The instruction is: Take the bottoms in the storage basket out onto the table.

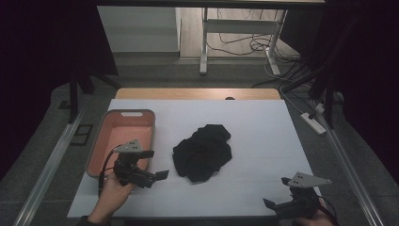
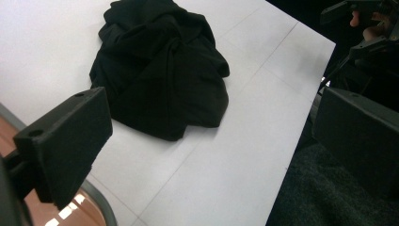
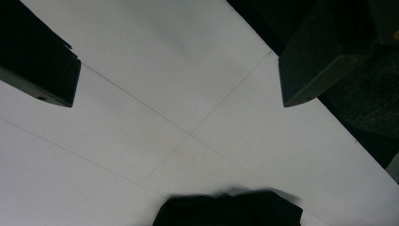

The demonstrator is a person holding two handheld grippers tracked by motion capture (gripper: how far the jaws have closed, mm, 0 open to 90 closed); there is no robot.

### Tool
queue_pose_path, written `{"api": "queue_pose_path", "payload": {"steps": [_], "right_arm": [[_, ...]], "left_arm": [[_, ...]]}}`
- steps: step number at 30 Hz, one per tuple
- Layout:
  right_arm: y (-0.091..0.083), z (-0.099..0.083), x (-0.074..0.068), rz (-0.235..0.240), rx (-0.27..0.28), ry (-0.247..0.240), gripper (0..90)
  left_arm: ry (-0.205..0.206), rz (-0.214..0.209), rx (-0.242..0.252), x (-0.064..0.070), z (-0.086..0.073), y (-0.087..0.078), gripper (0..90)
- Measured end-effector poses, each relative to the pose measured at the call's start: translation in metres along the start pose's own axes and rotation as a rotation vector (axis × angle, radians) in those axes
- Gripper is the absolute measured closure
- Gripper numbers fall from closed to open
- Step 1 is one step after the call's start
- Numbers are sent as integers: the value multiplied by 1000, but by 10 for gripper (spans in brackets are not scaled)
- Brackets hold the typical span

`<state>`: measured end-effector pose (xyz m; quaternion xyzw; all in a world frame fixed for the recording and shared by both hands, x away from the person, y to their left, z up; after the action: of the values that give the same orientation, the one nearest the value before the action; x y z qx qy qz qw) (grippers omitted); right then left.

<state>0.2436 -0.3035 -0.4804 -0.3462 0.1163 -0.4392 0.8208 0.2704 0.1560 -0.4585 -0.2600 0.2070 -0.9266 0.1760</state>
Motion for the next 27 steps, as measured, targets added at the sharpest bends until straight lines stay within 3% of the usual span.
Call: {"api": "queue_pose_path", "payload": {"steps": [14,27], "right_arm": [[0,0,0,-1,-3,1,1],[0,0,0,-3,-6,1,1]], "left_arm": [[-27,28,16,4,-21,-15,0],[-60,82,19,11,-48,-31,0]]}}
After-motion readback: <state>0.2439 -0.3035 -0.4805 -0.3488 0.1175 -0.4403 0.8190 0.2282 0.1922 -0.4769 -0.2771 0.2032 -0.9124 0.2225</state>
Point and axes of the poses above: each handheld gripper's, and its own axes: y roughly forward along the jaws, z roughly out of its top, x roughly to its right, the point moved 3 cm from there along y, roughly forward along the jaws, and after that the axes turned 12 degrees about -z, right-handed, at the moved point
